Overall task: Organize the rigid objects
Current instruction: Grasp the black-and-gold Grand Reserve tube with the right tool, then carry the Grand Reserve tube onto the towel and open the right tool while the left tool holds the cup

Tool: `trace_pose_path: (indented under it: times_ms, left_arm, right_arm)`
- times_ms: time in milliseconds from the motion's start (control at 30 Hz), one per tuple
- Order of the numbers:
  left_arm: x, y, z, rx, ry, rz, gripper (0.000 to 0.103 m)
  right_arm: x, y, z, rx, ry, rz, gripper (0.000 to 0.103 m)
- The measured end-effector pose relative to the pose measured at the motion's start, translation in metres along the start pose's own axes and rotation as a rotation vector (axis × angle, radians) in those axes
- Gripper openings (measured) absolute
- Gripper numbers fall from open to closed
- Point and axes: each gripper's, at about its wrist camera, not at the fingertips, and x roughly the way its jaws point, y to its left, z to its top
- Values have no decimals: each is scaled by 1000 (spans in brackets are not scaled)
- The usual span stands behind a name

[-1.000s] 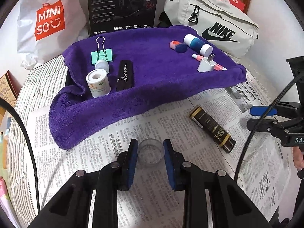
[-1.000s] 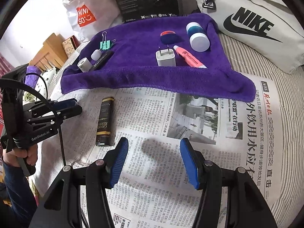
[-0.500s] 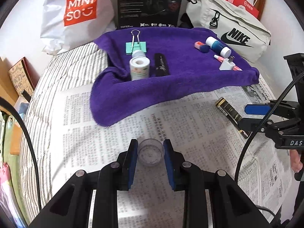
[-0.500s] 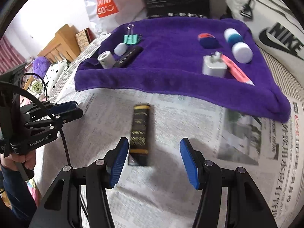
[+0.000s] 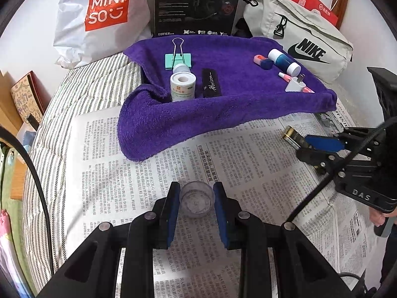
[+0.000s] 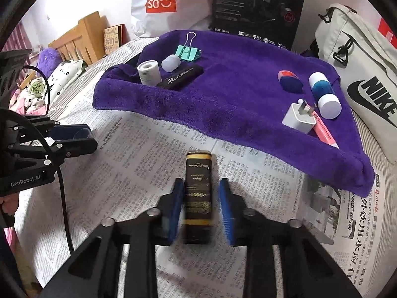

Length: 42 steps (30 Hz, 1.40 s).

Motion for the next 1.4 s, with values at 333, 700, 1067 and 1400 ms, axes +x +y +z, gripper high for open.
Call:
trace_pose_path:
  times_ms: [333,700,1067,1400]
  left_arm:
    - [2,-7,2,12,-2,-9,26]
    - [4,-10,3,26,6,-9,26]
    - [4,-17,8,20,14,-22,26]
    - [-11,-29,19,43,-6,-16,26]
  right_arm:
    - [-10,-21,-14,39,39,-40,24]
    - [-11,-16,-18,7,48,-57,24]
    - [-13,-34,-14,69,36,31,23]
    - [-23,-48,-16,89,38,44,23]
